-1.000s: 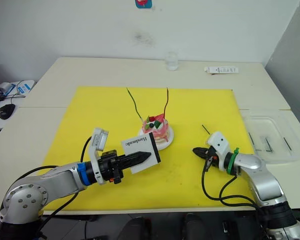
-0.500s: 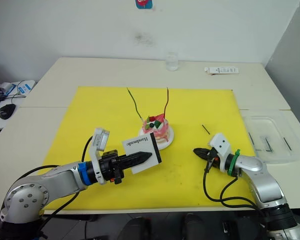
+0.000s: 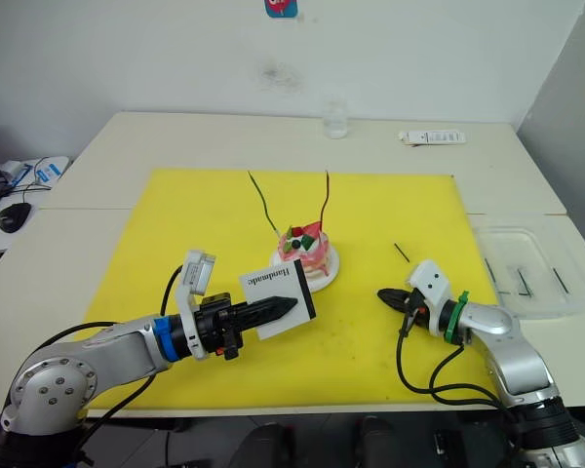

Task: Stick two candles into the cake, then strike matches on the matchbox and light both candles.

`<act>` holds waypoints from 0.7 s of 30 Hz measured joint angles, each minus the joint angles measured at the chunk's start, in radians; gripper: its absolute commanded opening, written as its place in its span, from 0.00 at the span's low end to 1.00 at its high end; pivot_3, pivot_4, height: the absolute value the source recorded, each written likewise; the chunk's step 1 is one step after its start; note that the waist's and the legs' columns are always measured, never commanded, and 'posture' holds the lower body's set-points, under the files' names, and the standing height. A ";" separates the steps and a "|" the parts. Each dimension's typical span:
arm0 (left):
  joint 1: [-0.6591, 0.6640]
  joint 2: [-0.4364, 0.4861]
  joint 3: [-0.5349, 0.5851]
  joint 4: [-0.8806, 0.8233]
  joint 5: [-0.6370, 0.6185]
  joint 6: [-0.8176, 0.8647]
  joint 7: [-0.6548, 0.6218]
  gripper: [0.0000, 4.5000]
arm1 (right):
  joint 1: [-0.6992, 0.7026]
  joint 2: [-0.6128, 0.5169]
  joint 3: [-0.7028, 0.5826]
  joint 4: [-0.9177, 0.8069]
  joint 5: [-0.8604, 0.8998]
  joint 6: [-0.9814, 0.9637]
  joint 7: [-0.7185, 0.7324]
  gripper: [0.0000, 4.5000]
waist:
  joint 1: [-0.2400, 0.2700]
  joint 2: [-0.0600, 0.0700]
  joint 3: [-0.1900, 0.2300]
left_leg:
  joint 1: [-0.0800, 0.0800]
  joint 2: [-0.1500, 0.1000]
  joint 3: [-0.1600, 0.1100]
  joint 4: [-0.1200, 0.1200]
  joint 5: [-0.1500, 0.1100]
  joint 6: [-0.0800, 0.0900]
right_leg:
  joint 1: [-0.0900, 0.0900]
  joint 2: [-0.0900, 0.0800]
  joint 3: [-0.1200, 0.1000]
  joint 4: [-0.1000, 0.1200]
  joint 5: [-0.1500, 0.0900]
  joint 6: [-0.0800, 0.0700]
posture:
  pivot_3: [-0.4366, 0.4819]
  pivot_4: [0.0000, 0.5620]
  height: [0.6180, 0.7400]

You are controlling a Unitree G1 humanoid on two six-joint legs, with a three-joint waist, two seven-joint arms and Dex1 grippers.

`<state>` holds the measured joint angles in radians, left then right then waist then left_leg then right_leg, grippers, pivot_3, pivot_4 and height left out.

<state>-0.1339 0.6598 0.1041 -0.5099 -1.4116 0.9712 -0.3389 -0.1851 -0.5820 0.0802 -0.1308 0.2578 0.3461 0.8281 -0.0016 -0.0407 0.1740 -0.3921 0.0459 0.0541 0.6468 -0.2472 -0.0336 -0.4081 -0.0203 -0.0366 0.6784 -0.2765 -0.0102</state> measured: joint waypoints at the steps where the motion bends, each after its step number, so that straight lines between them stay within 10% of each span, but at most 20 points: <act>1: 0.000 0.000 0.000 0.000 0.000 0.000 0.000 0.00 | 0.000 0.001 0.000 0.000 0.000 -0.001 0.000 0.01 | 0.000 0.000 0.000 | 0.000 0.000 0.000 0.000 0.000 0.000 | 0.000 0.000 0.000 0.000 0.000 0.000 | 0.48 0.27 1.00; 21: -0.176 0.000 -0.065 0.139 0.067 0.050 -0.121 0.00 | -0.206 -0.241 -0.061 -0.307 0.285 0.254 0.231 0.01 | 0.000 0.000 0.001 | 0.000 0.000 -0.001 0.000 0.000 0.000 | 0.001 0.000 -0.001 -0.001 0.000 0.000 | 0.48 0.27 1.00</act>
<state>-0.3102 0.6599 0.0390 -0.3709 -1.3445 1.0214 -0.4604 -0.3911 -0.8234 0.0193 -0.4377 0.5430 0.6001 1.0595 -0.0013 -0.0403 0.1748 -0.3917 0.0456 0.0535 0.6470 -0.2473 -0.0335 -0.4066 -0.0200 -0.0371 0.6771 -0.2764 -0.0101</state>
